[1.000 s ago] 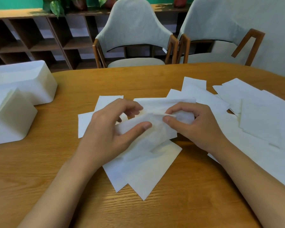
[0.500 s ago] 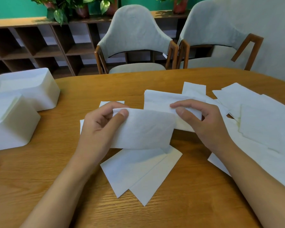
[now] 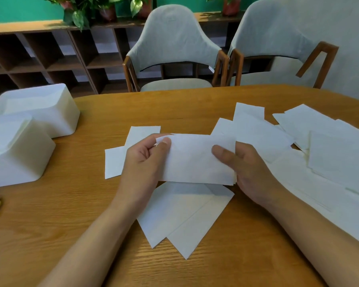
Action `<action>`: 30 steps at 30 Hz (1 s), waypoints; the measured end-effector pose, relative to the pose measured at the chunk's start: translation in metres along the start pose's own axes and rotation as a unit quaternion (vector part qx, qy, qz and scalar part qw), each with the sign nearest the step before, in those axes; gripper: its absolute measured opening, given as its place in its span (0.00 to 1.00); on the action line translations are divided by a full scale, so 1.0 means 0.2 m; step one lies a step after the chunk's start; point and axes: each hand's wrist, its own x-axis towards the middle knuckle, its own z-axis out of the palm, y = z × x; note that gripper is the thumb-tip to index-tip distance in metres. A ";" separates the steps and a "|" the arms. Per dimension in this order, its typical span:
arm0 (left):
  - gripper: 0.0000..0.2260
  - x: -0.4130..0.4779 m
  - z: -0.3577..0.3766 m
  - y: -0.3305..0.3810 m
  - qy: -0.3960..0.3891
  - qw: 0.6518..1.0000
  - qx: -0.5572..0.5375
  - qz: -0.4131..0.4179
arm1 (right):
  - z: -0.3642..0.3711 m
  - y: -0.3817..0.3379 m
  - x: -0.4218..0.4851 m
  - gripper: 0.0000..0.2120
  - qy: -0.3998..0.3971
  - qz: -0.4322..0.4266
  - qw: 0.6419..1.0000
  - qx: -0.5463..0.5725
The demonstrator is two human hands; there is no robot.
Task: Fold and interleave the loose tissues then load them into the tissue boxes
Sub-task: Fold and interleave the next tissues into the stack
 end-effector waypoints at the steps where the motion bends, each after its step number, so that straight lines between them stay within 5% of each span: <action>1: 0.11 0.00 0.01 0.00 0.004 1.000 0.013 0.005 | 0.01 0.01 0.00 0.23 0.008 -0.001 1.000 -0.019; 4: 0.11 0.00 0.01 -0.02 0.011 0.999 0.041 0.015 | 0.03 0.02 0.00 0.24 0.031 -0.011 0.998 -0.047; 10: 0.11 0.01 0.02 -0.03 0.027 0.998 0.055 0.024 | 0.03 0.03 0.03 0.11 0.054 -0.054 0.995 -0.061; 19: 0.05 0.01 0.03 -0.05 0.072 0.995 0.049 0.040 | 0.03 0.02 0.03 0.22 0.087 -0.080 0.991 -0.066; 24: 0.18 0.02 0.01 -0.04 -0.019 0.999 0.006 -0.026 | 0.03 0.00 0.02 0.24 0.086 -0.072 0.993 -0.029; 30: 0.09 0.01 0.02 -0.05 0.008 0.999 0.030 -0.008 | 0.01 -0.01 0.02 0.26 0.044 -0.053 0.997 0.018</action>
